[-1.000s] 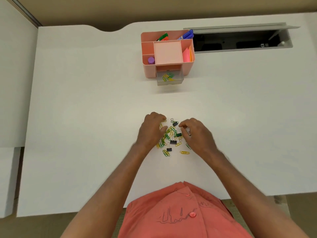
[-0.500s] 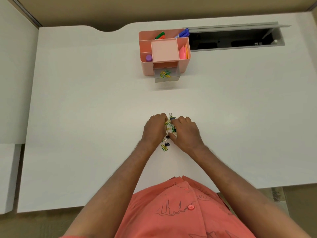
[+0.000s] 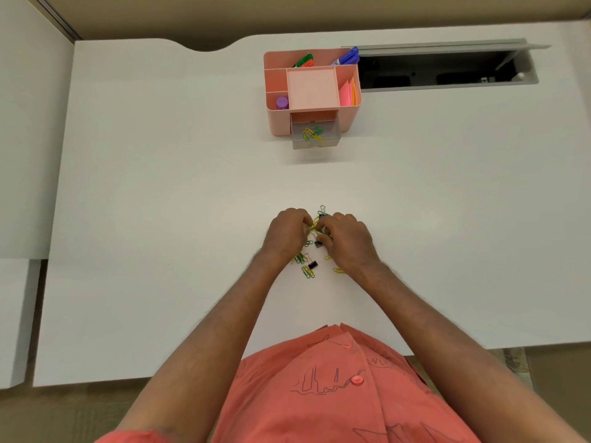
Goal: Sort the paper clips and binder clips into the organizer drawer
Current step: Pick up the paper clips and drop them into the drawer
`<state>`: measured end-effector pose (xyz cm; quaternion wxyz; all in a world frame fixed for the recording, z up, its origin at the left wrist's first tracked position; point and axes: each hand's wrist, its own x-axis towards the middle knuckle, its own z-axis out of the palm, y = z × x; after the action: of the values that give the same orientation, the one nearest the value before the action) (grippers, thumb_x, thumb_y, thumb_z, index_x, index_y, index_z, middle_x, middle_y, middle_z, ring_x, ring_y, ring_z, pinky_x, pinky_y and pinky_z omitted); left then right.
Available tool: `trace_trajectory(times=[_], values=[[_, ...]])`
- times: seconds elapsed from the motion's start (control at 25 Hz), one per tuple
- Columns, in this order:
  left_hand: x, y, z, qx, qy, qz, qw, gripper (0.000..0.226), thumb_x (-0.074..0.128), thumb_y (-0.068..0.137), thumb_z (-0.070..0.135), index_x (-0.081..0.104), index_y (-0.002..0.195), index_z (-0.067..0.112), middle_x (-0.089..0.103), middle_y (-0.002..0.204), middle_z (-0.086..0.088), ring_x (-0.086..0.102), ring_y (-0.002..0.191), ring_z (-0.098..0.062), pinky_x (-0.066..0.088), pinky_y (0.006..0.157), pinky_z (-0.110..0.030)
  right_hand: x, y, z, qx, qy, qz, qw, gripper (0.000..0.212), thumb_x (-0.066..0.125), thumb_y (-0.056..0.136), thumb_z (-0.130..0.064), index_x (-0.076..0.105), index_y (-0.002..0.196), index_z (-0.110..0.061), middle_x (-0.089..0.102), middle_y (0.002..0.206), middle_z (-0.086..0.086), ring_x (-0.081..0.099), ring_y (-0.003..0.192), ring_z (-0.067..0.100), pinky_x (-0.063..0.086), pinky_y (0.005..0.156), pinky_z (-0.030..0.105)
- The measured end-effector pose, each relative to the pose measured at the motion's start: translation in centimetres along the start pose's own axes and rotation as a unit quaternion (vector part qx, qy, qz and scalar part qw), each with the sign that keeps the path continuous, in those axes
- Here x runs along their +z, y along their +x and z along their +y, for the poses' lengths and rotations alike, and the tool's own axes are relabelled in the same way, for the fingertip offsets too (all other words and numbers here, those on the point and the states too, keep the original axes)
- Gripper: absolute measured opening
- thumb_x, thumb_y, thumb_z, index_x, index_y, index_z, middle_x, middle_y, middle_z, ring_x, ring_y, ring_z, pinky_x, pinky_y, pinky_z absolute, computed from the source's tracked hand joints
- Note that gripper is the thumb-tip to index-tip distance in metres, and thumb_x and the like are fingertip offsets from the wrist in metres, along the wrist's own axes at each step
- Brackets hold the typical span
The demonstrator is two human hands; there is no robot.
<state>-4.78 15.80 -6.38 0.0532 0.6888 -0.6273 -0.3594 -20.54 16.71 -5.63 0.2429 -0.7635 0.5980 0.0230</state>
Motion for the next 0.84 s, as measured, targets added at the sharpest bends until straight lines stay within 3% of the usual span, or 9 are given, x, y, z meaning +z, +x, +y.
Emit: trace_trajectory(times=[0.12, 0.28, 0.52, 0.68, 0.84], values=[[0.2, 0.0, 0.1, 0.003, 0.007, 0.0, 1.0, 0.023, 0.059, 0.093, 0.007, 0.074, 0.109, 0.015, 0.071, 0.11, -0.004, 0.065, 0.103, -0.023, 0.053, 0.088, -0.036, -0.3, 0.0, 0.8, 0.006, 0.01, -0.009, 1.0, 0.023, 0.062, 0.099, -0.029, 0.066, 0.122, -0.026, 0.066, 0.113, -0.003, 0.057, 0.109, 0.023, 0.046, 0.091, 0.039], [0.6, 0.0, 0.1, 0.001, 0.011, 0.006, 1.0, 0.018, 0.059, 0.093, 0.008, 0.071, 0.104, 0.015, 0.066, 0.106, -0.004, 0.064, 0.097, -0.024, 0.05, 0.077, -0.031, -0.6, -0.4, 1.7, 0.023, 0.034, -0.016, 0.999, 0.025, 0.059, 0.094, -0.018, 0.069, 0.115, -0.026, 0.066, 0.109, -0.003, 0.056, 0.107, 0.022, 0.047, 0.092, 0.039], [0.9, -0.4, 0.2, 0.011, 0.03, 0.017, 0.999, 0.024, 0.065, 0.094, 0.015, 0.062, 0.117, 0.015, 0.064, 0.111, -0.004, 0.062, 0.099, -0.023, 0.052, 0.08, -0.036, 0.1, -0.8, 1.3, 0.025, -0.025, 0.016, 0.999, 0.032, 0.068, 0.089, -0.043, 0.065, 0.118, -0.027, 0.067, 0.11, -0.009, 0.056, 0.11, 0.021, 0.039, 0.092, 0.038], [0.8, -0.4, 0.6, 0.008, 0.049, 0.011, 0.999, 0.022, 0.061, 0.094, 0.014, 0.062, 0.115, 0.017, 0.065, 0.11, -0.003, 0.061, 0.1, -0.023, 0.05, 0.078, -0.035, 0.6, -0.6, 0.7, 0.038, -0.037, 0.023, 0.998, 0.021, 0.069, 0.091, -0.037, 0.066, 0.111, -0.03, 0.07, 0.107, -0.009, 0.056, 0.11, 0.021, 0.033, 0.089, 0.037], [0.4, -0.3, 0.7, 0.012, 0.046, -0.01, 0.999, 0.02, 0.06, 0.093, 0.012, 0.067, 0.11, 0.018, 0.065, 0.111, -0.003, 0.061, 0.102, -0.023, 0.052, 0.082, -0.036, 0.3, -0.2, 0.5, 0.083, 0.034, -0.005, 0.996, 0.008, 0.067, 0.087, -0.029, 0.069, 0.093, -0.033, 0.066, 0.099, -0.01, 0.055, 0.105, 0.021, 0.033, 0.09, 0.038]])
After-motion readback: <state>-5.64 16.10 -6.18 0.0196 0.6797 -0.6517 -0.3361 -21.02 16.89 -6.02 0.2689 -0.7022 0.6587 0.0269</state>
